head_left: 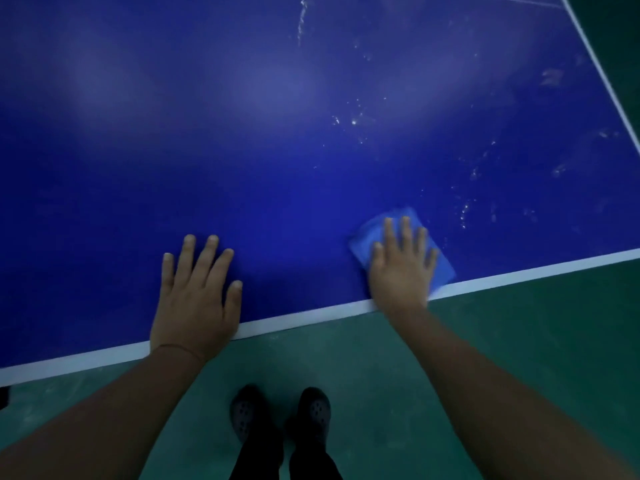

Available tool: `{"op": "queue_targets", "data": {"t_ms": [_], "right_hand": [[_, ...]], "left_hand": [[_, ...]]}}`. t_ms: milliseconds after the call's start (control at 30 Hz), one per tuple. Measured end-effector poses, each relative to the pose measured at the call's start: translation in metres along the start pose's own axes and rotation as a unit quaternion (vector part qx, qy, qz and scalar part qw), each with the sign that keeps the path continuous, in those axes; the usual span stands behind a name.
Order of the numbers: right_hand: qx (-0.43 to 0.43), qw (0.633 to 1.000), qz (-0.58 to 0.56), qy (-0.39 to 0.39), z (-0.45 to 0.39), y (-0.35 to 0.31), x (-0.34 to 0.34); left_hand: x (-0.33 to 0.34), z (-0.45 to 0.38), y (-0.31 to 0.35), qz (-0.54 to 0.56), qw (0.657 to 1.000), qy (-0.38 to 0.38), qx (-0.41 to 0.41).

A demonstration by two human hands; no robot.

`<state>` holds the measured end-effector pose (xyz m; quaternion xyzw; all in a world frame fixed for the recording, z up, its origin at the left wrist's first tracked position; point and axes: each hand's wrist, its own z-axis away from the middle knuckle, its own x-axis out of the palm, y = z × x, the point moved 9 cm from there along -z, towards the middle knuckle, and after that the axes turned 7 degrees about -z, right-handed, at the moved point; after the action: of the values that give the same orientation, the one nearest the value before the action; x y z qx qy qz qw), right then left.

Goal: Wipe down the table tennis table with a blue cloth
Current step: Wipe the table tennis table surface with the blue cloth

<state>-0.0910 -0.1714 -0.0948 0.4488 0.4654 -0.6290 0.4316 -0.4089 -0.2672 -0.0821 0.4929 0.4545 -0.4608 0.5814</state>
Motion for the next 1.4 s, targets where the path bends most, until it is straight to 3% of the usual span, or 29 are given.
{"op": "queue_targets", "data": {"t_ms": [100, 200, 233, 300, 367, 433, 500, 600, 667, 700, 733, 800, 867, 900, 967, 1033, 1100, 1167, 1200, 1233, 1300, 1367, 1400], "right_hand": [[0.113, 0.993, -0.026, 0.011, 0.009, 0.069, -0.02], [0.175, 0.983, -0.042, 0.037, 0.013, 0.052, -0.015], [0.152, 0.987, -0.036, 0.036, 0.012, 0.028, -0.01], [0.017, 0.999, -0.021, 0.018, 0.016, -0.039, 0.006], [-0.162, 0.987, 0.007, -0.022, 0.03, -0.092, 0.022], [-0.252, 0.966, 0.028, -0.046, 0.026, -0.092, 0.021], [-0.192, 0.98, 0.044, -0.026, 0.0, -0.045, 0.007], [0.085, 0.996, -0.012, 0.023, -0.036, 0.057, -0.026], [0.206, 0.976, -0.051, 0.051, -0.03, 0.074, -0.028], [0.208, 0.975, -0.048, 0.058, -0.023, 0.058, -0.023], [0.164, 0.984, -0.041, 0.064, -0.016, 0.03, -0.017], [-0.03, 0.999, -0.014, 0.04, 0.008, -0.042, 0.001], [-0.234, 0.971, 0.036, -0.03, 0.039, -0.08, 0.023], [-0.271, 0.96, 0.053, -0.051, 0.038, -0.072, 0.023], [-0.199, 0.977, 0.063, -0.032, 0.008, -0.016, 0.005], [-0.006, 0.999, 0.048, 0.005, -0.023, 0.062, -0.02], [0.163, 0.986, -0.013, 0.033, -0.032, 0.112, -0.037], [0.231, 0.97, -0.042, 0.059, -0.03, 0.11, -0.037], [0.226, 0.971, -0.043, 0.059, -0.029, 0.092, -0.031], [0.19, 0.98, -0.033, 0.055, -0.026, 0.064, -0.023], [0.019, 1.0, 0.002, 0.025, -0.011, -0.009, -0.003], [-0.181, 0.982, 0.045, -0.029, 0.015, -0.068, 0.015], [-0.238, 0.969, 0.057, -0.044, 0.018, -0.079, 0.017]], "left_hand": [[0.003, 0.002, -0.001, -0.001, 1.0, 0.0, 0.003], [0.0, 0.001, -0.002, 0.016, 1.0, 0.009, -0.016], [-0.001, 0.001, -0.002, 0.018, 0.999, 0.008, -0.025], [-0.001, 0.001, -0.003, 0.01, 0.999, 0.0, -0.033], [0.0, 0.001, -0.004, -0.007, 0.999, -0.011, -0.036], [0.001, -0.001, -0.003, -0.013, 0.999, -0.017, -0.036], [0.0, -0.001, -0.002, -0.012, 0.999, -0.017, -0.037], [0.0, -0.002, -0.002, -0.006, 0.999, -0.02, -0.043], [0.0, -0.001, -0.003, -0.008, 0.999, -0.024, -0.045], [0.001, -0.001, -0.003, -0.009, 0.999, -0.024, -0.045], [0.001, -0.001, -0.003, -0.012, 0.999, -0.023, -0.044], [0.002, -0.002, -0.003, -0.017, 0.999, -0.025, -0.041], [0.003, -0.002, -0.004, -0.015, 0.999, -0.024, -0.04], [0.003, -0.001, -0.004, -0.013, 0.999, -0.023, -0.04], [0.002, -0.002, -0.004, -0.012, 0.999, -0.02, -0.042], [0.002, -0.002, -0.004, -0.013, 0.999, -0.026, -0.042], [0.002, -0.002, -0.003, -0.013, 0.999, -0.031, -0.04], [0.002, -0.002, -0.003, -0.012, 0.998, -0.034, -0.044], [0.001, -0.002, -0.003, -0.014, 0.998, -0.034, -0.045], [0.001, -0.002, -0.003, -0.017, 0.998, -0.035, -0.045], [0.003, -0.002, -0.003, -0.023, 0.998, -0.037, -0.043], [0.003, -0.002, -0.004, -0.027, 0.998, -0.038, -0.045], [0.004, -0.002, -0.004, -0.028, 0.998, -0.039, -0.045]]}}
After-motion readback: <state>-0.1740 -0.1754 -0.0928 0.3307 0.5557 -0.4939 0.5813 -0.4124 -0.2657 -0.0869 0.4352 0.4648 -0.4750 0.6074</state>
